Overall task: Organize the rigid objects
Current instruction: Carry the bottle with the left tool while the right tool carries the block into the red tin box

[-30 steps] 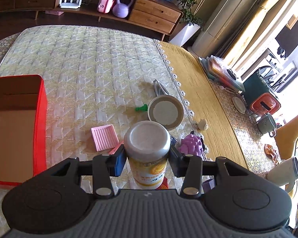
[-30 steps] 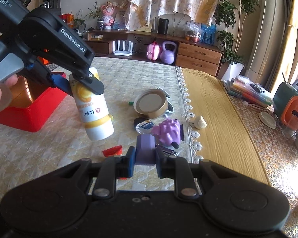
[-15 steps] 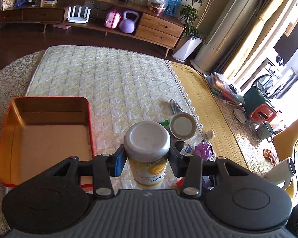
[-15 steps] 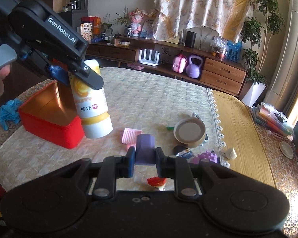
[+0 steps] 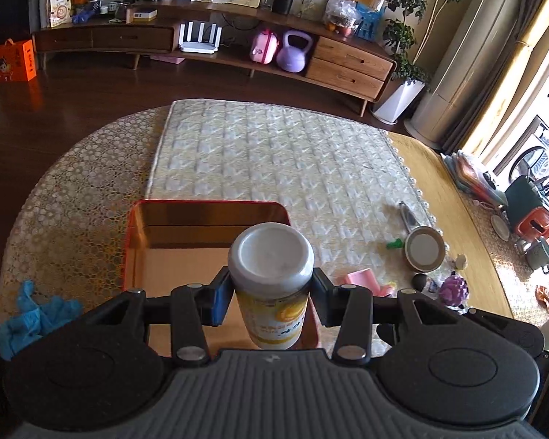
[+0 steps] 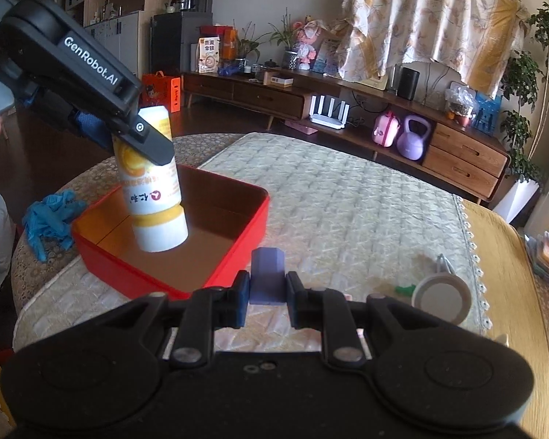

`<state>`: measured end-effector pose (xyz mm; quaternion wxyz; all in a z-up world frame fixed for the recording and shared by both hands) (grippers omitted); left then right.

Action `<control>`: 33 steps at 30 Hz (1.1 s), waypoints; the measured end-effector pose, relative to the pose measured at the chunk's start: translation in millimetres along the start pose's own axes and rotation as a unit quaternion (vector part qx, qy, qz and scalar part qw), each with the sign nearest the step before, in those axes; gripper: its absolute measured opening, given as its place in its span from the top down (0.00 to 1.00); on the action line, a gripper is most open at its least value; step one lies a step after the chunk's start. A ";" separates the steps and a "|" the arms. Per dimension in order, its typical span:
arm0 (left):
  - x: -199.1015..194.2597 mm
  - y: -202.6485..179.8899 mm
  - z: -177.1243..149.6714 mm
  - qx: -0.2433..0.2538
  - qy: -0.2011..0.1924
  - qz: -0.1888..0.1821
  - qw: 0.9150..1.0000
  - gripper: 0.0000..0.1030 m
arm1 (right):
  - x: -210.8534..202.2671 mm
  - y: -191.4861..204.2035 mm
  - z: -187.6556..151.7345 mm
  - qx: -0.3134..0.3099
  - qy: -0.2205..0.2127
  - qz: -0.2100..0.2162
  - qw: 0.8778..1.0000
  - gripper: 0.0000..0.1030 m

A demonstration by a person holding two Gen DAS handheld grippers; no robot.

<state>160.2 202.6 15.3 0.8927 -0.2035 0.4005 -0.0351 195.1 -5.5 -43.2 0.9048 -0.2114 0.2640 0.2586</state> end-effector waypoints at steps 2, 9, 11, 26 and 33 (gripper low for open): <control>2.1 10.9 0.5 0.001 0.007 0.014 1.000 0.57 | 7.4 9.6 4.2 -0.007 0.000 0.008 1.000 0.80; 21.0 46.3 -2.1 0.006 0.048 0.062 0.997 0.57 | 29.6 44.6 10.5 -0.031 0.007 0.028 0.999 0.80; 25.8 52.0 -2.8 0.004 0.058 0.070 0.996 0.57 | 36.3 52.6 12.9 -0.039 0.007 0.033 0.999 0.80; 60.1 73.1 13.9 0.021 0.074 0.082 0.994 0.57 | 88.6 80.3 21.3 -0.064 0.030 0.044 0.997 0.80; 93.6 76.1 32.7 0.033 0.077 0.087 0.993 0.57 | 103.2 86.6 21.5 -0.075 0.043 0.042 0.995 0.80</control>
Point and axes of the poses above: each gripper's, at about its wrist camera, not at the fingertips, and x roughly the way its jaws point, y to its left, z to its top, the point moved 3 cm from there along x, roughly the way its jaws point, and after that the axes turned 13 degrees about -z, right-handed, at the moved point
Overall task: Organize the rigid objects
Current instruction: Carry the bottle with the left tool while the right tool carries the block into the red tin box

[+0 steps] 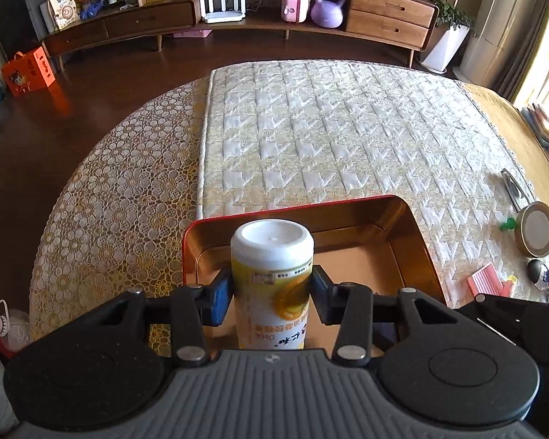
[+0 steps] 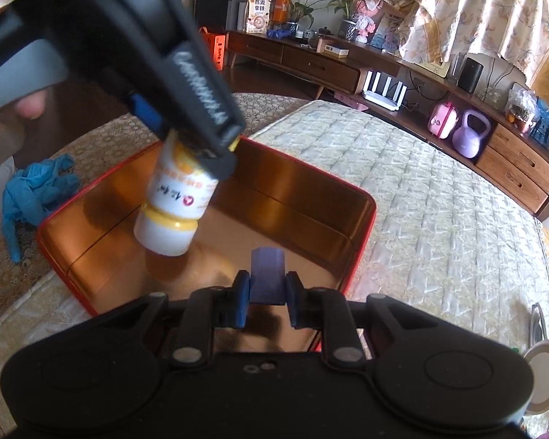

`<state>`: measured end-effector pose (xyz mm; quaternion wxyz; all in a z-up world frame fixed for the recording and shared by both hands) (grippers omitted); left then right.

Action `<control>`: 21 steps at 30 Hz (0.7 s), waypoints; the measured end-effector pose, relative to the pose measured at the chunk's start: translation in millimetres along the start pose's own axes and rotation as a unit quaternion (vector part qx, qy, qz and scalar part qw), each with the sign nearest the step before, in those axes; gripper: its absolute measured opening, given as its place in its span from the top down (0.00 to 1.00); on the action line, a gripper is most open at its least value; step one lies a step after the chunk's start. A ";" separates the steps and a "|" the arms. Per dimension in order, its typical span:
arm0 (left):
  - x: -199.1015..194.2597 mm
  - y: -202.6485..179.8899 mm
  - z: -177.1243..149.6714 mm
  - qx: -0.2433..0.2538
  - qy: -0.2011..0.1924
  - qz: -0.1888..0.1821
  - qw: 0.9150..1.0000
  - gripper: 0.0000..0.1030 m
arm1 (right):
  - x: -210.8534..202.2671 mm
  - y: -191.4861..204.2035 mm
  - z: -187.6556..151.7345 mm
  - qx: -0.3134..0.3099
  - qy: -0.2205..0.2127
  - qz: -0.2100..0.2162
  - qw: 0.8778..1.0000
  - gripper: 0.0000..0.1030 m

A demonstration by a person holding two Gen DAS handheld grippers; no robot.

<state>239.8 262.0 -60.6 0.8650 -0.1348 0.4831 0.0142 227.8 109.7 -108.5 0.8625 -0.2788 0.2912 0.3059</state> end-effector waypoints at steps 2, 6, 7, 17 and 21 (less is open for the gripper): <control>11.8 2.1 1.9 -0.002 0.010 0.000 1.000 0.57 | 3.2 1.6 2.0 -0.003 0.001 -0.001 1.000 0.80; 28.8 6.7 0.0 -0.004 0.022 0.007 1.000 0.57 | 9.9 5.9 4.7 -0.015 0.004 -0.006 1.000 0.80; 31.6 7.9 -0.8 -0.005 0.025 0.007 1.000 0.57 | 11.0 6.8 5.0 -0.017 0.005 -0.007 1.000 0.80; 42.0 16.8 -5.7 -0.024 0.035 0.000 0.999 0.57 | 3.3 5.5 1.3 -0.006 0.004 0.005 1.000 0.66; 39.0 15.8 -7.8 -0.028 0.032 -0.002 0.999 0.57 | -11.1 -0.6 -4.1 0.001 0.000 0.017 1.000 0.63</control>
Point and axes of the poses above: each gripper's, at about its wrist camera, not at the fingertips, and x roughly the way its jaws point, y to its left, z to its top, the point moved 3 cm from there along x, roughly the way its jaws point, and after that the axes turned 13 degrees about -z, right-handed, at the moved point
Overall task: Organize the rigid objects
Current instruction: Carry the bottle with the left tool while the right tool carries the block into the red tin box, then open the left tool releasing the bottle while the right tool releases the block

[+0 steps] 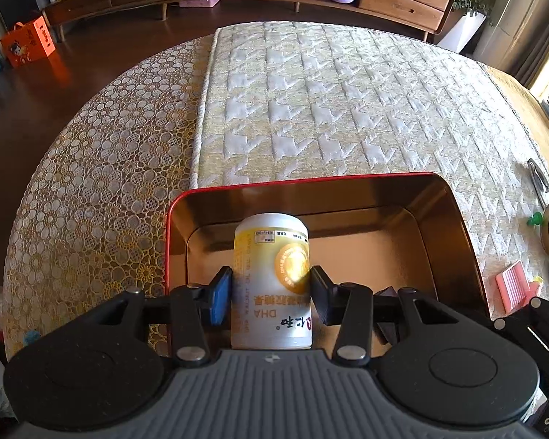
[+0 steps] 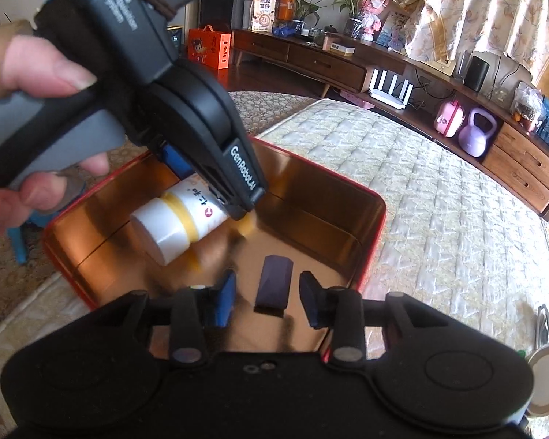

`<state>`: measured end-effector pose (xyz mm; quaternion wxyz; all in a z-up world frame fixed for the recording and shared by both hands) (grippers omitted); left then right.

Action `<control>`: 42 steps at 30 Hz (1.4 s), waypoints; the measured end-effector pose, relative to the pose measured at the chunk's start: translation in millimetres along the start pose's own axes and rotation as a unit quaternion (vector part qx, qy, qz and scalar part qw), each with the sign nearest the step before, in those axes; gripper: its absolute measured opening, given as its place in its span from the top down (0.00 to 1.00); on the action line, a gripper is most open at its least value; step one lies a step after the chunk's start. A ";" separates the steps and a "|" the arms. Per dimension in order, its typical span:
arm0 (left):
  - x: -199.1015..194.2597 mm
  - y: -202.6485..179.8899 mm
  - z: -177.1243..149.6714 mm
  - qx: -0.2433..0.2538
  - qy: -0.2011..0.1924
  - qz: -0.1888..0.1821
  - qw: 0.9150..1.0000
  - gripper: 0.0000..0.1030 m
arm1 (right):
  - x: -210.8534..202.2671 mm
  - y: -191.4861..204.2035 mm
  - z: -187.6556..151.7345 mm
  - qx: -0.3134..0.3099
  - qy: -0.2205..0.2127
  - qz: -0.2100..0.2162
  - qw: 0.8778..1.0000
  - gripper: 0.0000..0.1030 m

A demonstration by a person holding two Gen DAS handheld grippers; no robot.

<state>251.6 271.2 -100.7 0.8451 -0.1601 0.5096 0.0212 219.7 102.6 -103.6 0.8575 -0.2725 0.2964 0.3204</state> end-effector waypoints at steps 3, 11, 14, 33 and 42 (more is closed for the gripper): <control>-5.9 -2.4 -2.8 -0.003 -0.008 -0.004 1.000 0.46 | -10.5 -7.4 -1.3 0.012 -0.004 0.000 1.000 0.62; -29.6 -14.1 -13.8 -0.001 -0.035 -0.014 0.999 0.39 | -43.9 -23.1 -4.5 0.037 -0.023 0.012 0.999 0.53; -40.3 -19.7 -19.4 0.001 -0.047 -0.013 0.999 0.38 | -57.0 -28.9 -6.3 0.048 -0.029 0.017 0.998 0.52; -89.3 -96.5 -77.4 0.056 -0.107 -0.041 0.992 0.23 | -135.3 -83.4 -57.1 0.129 -0.039 -0.003 0.991 0.24; -83.0 -140.3 -99.4 0.058 -0.119 -0.072 0.989 0.22 | -156.9 -125.6 -106.7 0.173 -0.037 -0.049 0.983 0.13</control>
Point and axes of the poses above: each gripper's, at about its wrist camera, not at the fingertips, and x roughly the way its jaws point, y to its left, z to its top, the point moved 3 cm from there along x, roughly the way its jaws point, and after that the axes turned 13 degrees about -z, right-handed, at the moved point
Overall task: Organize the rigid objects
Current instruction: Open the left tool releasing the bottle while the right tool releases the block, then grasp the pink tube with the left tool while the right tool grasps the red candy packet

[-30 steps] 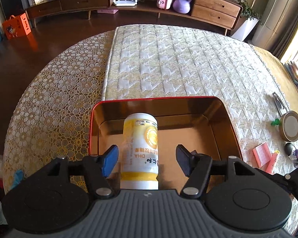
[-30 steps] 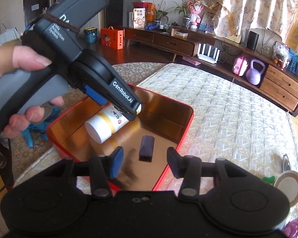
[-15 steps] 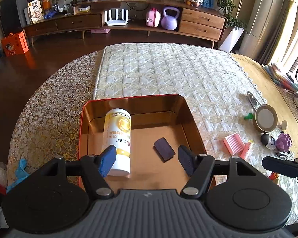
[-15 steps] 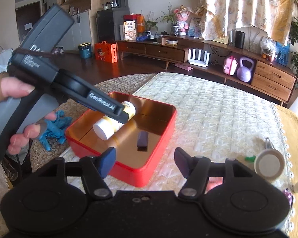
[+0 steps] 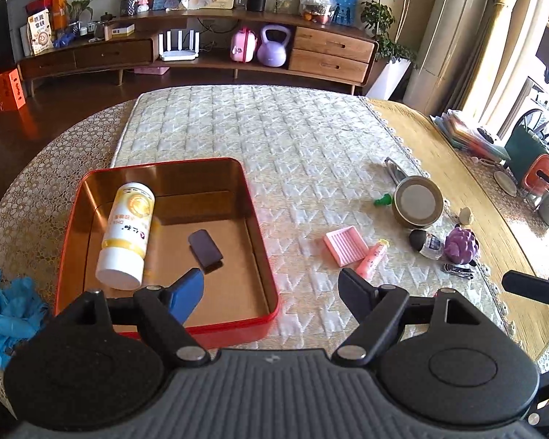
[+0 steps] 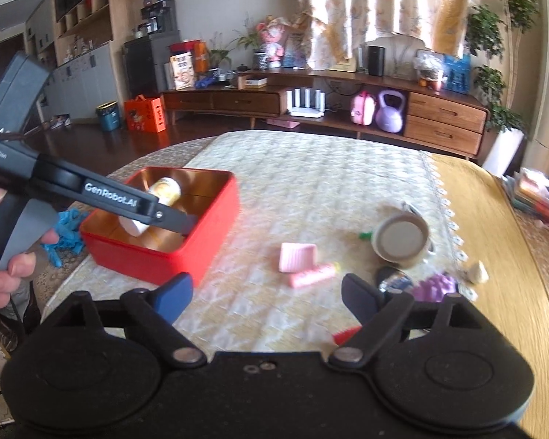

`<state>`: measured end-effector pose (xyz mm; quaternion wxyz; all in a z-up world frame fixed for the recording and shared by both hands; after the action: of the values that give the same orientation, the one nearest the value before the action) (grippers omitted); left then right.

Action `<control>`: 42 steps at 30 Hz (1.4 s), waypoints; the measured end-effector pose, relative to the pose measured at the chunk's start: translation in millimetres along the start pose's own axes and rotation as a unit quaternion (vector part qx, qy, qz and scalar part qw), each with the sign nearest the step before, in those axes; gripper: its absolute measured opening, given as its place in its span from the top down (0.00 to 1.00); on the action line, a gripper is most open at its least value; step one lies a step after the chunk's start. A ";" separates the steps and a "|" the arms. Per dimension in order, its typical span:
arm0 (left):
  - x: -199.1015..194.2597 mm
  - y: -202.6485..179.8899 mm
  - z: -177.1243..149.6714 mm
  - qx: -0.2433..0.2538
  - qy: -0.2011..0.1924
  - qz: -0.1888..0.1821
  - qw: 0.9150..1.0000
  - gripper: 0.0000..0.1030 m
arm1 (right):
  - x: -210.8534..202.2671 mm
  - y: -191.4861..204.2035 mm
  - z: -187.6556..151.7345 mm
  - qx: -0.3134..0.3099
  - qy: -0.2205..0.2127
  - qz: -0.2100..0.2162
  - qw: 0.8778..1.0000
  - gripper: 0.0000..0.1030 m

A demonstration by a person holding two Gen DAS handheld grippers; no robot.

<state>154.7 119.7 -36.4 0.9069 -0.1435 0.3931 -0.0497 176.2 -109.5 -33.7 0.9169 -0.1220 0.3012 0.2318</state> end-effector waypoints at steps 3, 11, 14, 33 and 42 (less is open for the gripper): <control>3.2 -17.0 -3.9 0.007 -0.016 -0.010 1.000 0.19 | -5.2 -15.3 -9.6 0.014 -0.004 -0.005 1.000 0.06; 23.8 -55.6 -14.2 0.024 -0.023 -0.037 0.999 0.19 | -5.9 -45.4 -40.0 0.024 0.004 -0.028 0.999 0.01; 37.3 -68.3 -16.8 0.037 -0.018 -0.044 0.998 0.19 | -0.8 -53.7 -49.5 0.023 0.014 -0.038 0.999 0.01; 126.3 -88.9 -20.1 0.100 0.019 -0.045 0.994 0.19 | 42.0 -55.0 -70.5 -0.009 0.055 -0.036 0.998 0.16; 146.2 -94.2 -20.3 0.148 0.018 -0.047 0.988 0.22 | 59.6 -50.8 -70.5 -0.020 0.064 -0.030 0.997 0.29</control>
<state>242.3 -4.3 -123.5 0.9077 -0.0256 0.3901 -0.1527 209.0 -157.9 -121.4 0.8996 -0.1640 0.3505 0.2023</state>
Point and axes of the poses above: each gripper's, at about its wrist camera, not at the fingertips, and x roughly the way its jaws point, y to its left, z to its top, the point moved 3 cm from there along x, roughly the way its jaws point, and after that the axes turned 13 degrees about -z, right-handed, at the moved point
